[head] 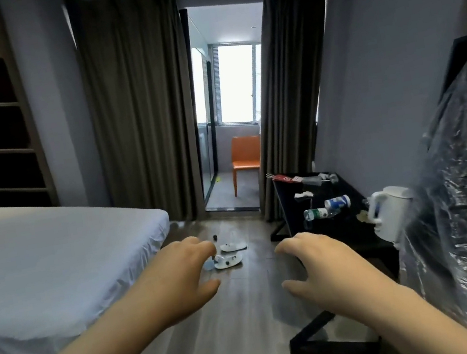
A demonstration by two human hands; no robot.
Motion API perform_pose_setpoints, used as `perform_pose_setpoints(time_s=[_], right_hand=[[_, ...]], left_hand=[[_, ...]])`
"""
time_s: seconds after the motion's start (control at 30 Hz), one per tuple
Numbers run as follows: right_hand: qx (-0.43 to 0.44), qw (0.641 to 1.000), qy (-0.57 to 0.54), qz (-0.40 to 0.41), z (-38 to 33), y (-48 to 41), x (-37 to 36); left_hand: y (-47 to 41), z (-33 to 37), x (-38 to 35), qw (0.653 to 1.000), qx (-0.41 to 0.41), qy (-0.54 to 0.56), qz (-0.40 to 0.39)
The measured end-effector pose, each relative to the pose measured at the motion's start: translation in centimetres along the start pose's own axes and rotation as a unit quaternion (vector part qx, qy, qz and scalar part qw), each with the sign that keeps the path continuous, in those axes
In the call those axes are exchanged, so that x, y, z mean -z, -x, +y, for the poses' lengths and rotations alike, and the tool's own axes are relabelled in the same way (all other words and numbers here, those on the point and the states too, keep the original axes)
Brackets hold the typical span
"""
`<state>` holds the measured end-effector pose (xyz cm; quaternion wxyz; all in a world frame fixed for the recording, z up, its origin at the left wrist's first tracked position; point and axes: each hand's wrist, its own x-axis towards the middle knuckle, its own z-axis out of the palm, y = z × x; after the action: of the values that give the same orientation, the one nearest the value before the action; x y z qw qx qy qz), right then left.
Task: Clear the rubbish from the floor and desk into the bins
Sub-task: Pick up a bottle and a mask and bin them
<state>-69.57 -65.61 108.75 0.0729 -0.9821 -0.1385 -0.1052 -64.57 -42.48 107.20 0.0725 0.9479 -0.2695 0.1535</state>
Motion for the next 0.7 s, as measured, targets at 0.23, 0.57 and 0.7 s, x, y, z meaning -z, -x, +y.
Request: perform_pose_setpoints(time_s=[0.23, 0.57, 0.7], right_hand=[[0.004, 1.0, -0.013, -0.015, 5.9, -13.3, -5.4], [-0.001, 0.997, -0.025, -0.07, 14.5, -29.7, -11.3], [-0.005, 0.996, -0.025, -0.087, 16.8, -34.9, -14.0]], left_hand=[[-11.2, -7.2, -5.7, 1.0, 0.016, -0.009, -0.012], [-25.5, -14.9, -13.8, 0.997, 0.05, 0.004, -0.057], [-30.4, -18.2, -17.1, 0.995, 0.055, 0.008, -0.078]])
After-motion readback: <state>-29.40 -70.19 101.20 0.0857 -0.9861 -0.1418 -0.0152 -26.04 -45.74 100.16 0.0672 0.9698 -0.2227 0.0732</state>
